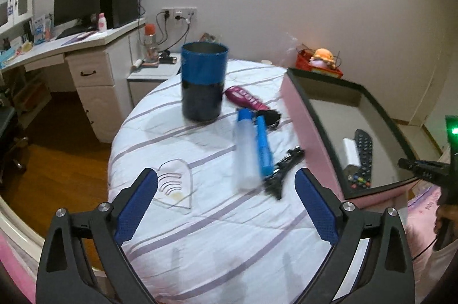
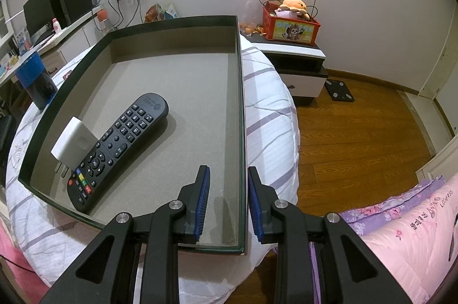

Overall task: Organize rigid objects
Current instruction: 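Move the left tool to the clear blue-capped bottle and grasp it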

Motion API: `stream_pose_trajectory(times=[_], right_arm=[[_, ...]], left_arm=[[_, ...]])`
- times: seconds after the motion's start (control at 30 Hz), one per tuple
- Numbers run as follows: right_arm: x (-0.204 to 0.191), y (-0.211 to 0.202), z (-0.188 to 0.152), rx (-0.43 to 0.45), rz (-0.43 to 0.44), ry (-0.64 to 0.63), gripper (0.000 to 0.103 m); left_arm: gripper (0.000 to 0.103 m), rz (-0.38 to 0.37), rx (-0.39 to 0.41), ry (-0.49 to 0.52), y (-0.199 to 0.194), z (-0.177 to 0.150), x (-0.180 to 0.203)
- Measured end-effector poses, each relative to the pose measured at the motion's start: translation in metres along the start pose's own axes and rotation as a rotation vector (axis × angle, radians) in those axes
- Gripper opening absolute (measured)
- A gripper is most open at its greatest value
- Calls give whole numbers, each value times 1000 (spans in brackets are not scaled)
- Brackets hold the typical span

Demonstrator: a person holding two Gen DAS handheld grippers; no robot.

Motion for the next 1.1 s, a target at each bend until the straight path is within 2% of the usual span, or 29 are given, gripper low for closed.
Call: stream_pose_trajectory(times=[0.13,0.43,0.6,0.97,1.07,1.1], right_arm=[[0,0,0,1,-1,-3,27],[0,0,-2,-2,-5,-8,27],[-1,-1,-1,-8,-10,-19,27],[-1,-1,0,-8,-12,-21,27],[-1,-2,0,-7,-14,-21,27],[-1,-1,0,-8,-12,-20,27]], left_arm=[[98,37,-24,2,10,-6,-7],[98,32,-95,5,46,-11,-6],[98,67,-126,14,64,-12,-9],[98,11,-171,34,96,-13,13],[95,10,-177,46,102,-12,18],[91,13,-176,57,104,-11,20]])
Point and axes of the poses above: each gripper's, at about its wrist camera, not at the fingertips, and y roughly the way its jaws point, x to its right, z to its top, the point moved 9 cm from there along y, roughly the way its jaws point
